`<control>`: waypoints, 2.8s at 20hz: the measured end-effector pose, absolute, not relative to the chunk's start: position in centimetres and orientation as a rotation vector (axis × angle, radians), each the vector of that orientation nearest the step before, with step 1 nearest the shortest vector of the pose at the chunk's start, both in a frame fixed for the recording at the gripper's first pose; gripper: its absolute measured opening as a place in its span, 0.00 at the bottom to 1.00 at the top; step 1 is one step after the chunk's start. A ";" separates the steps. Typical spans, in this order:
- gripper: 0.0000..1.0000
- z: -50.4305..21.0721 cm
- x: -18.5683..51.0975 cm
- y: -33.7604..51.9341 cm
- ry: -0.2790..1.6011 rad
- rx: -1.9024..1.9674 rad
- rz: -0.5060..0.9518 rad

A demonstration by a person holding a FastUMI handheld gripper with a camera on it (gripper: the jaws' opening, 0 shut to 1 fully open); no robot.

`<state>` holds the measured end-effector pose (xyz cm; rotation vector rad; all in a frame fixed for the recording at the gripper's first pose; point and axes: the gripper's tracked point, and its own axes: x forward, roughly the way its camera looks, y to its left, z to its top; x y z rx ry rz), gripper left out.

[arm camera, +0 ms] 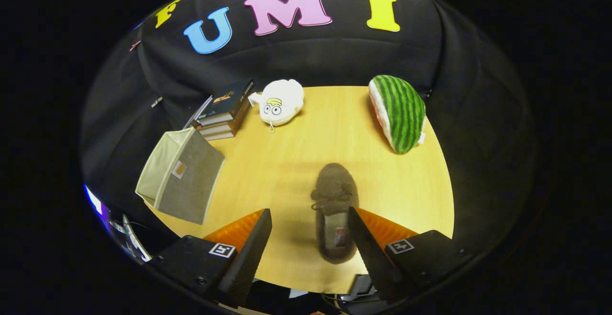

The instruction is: Open the storage box then place both shoes into the box .Put the left shoe in first, then the right shoe, with the right side of both shoes facing outward in a uniform manner.

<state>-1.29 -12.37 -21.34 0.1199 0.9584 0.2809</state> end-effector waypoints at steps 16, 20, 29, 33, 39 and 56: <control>0.99 -34.5 1.7 -17.9 1.106 0.006 0.235; 0.95 -35.7 2.5 -16.9 1.132 0.054 0.237; 0.20 -36.5 2.7 -15.7 1.176 0.122 0.186; 0.05 -36.3 2.6 -15.5 1.175 0.105 0.194; 0.05 -33.5 2.8 -13.5 1.148 0.101 0.187; 0.05 -13.5 2.5 5.9 0.989 0.392 0.306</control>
